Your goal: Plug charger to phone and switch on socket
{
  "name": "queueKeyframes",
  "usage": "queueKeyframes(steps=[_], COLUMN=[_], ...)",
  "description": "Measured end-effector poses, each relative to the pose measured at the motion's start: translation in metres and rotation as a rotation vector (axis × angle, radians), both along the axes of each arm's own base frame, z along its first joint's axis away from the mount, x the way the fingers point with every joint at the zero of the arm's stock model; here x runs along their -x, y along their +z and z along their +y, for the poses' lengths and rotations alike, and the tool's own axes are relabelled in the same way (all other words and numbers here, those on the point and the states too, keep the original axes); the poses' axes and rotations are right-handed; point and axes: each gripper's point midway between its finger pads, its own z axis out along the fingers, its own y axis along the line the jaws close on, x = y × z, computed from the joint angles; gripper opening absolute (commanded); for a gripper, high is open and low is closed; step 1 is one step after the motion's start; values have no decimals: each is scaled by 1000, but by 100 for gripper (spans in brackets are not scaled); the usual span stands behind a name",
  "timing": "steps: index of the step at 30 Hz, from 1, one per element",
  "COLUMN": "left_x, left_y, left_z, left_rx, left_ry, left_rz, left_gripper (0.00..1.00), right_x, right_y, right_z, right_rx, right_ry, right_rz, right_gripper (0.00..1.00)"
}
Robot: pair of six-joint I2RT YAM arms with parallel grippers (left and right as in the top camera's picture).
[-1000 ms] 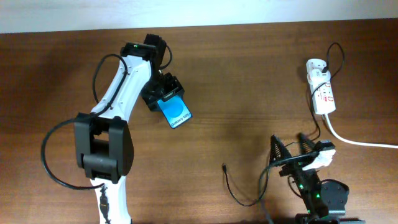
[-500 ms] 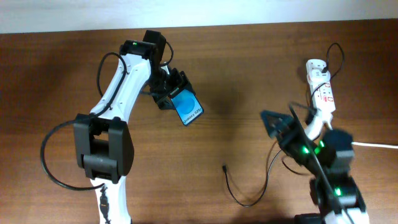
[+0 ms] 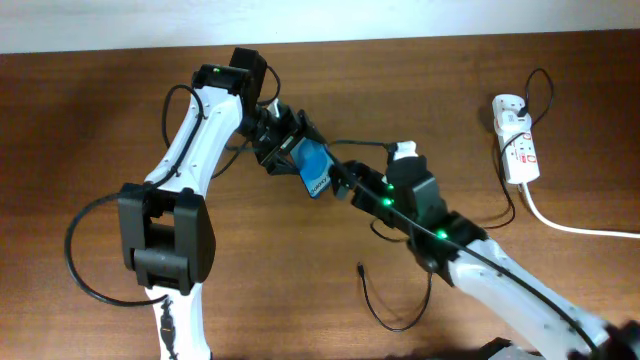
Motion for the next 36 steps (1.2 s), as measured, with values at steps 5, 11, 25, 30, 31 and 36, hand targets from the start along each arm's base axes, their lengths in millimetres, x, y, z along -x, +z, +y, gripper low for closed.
queueKeyframes(steps=[5,11,25,30,31,36], left_x=[-1,3,1,-13,-23,-49], left_y=[1,2,3,12,24,126], left_z=[-2,-10,-13,-4,6,103], left_rx=[11,14,30,46,51,19], left_ry=[-1,-22,-34,-80,-75,-32], left_rz=[-6,-6,-26,-135,-182,-572], left_gripper=[43,43,99,99,99,100], right_x=[-8,-29,-34,-34,-34,-40], right_y=[-1,1,-9,-7,-9,-12], right_z=[46,47,38,40,39,28], right_rx=[3,-1,4,8,8,2], right_ry=[50,-28,-82,-71,-66,-70], right_rz=[-131,-220,-188,-200,-194,-171], right_gripper=[89,63,4,4,4,4])
